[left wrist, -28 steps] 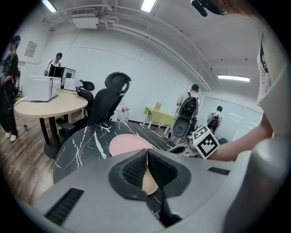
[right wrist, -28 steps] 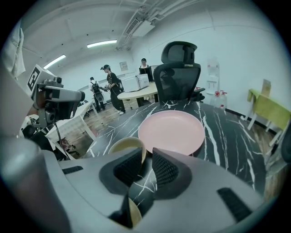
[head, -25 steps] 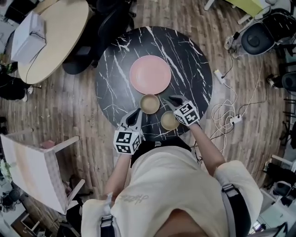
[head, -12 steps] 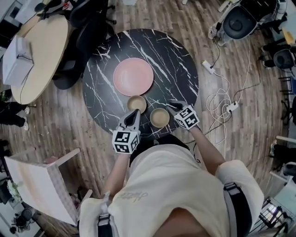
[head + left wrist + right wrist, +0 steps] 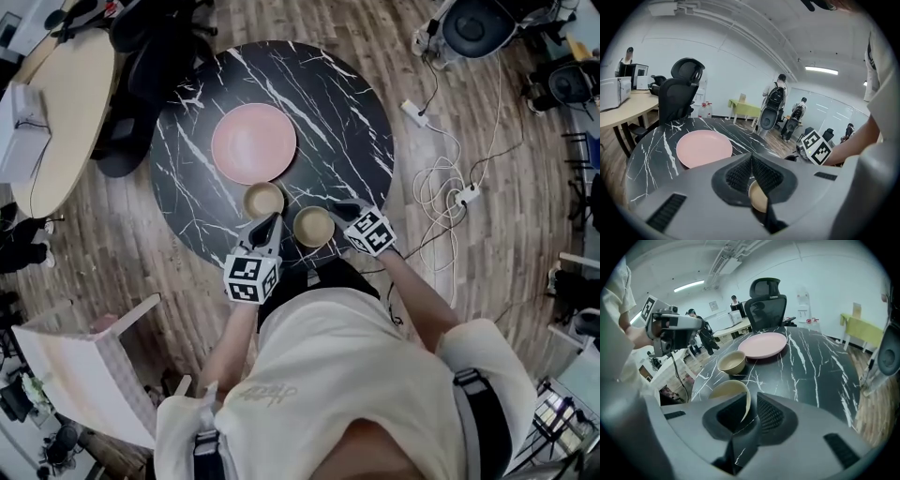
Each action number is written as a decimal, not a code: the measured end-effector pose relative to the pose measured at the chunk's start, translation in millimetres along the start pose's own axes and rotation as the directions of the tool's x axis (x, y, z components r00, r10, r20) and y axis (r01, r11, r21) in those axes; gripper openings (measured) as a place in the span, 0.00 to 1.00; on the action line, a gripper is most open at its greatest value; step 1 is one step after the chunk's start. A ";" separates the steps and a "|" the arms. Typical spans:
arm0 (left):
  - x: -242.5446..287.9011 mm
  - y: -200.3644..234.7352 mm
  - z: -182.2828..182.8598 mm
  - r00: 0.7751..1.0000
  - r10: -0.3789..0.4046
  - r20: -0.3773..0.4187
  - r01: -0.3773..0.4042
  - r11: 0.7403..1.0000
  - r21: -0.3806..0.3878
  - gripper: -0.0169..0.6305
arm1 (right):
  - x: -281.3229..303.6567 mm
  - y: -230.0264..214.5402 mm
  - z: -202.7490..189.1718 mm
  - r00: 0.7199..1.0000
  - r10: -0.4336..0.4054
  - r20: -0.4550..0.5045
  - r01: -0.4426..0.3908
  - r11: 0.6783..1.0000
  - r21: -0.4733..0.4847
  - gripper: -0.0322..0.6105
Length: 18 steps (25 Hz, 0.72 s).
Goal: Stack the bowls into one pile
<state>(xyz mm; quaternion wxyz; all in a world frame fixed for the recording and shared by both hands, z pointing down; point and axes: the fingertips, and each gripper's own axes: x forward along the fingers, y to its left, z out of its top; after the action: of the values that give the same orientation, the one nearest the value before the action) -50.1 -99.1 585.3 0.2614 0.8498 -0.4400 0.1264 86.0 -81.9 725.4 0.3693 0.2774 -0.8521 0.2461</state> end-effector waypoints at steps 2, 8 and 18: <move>1.1 -0.9 -4.5 1.000 -0.003 -0.010 0.003 1.000 -0.009 0.06 | 5.9 1.6 -6.1 1.000 0.004 -0.012 -0.004 1.000 0.002 0.16; -0.6 0.4 -16.0 0.999 0.001 -0.034 -0.002 1.000 -0.027 0.06 | 14.7 1.7 -16.1 0.999 0.020 -0.029 -0.019 0.999 0.036 0.16; -8.6 12.0 -29.7 0.998 0.031 -0.046 -0.034 0.998 -0.050 0.06 | 30.7 1.8 -25.2 0.997 0.038 -0.060 -0.034 0.997 0.067 0.14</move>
<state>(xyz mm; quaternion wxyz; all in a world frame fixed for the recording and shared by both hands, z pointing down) -64.5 -82.5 610.2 0.2906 0.8325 -0.4508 0.1388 79.7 -73.8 763.8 0.3813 0.2662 -0.8368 0.2891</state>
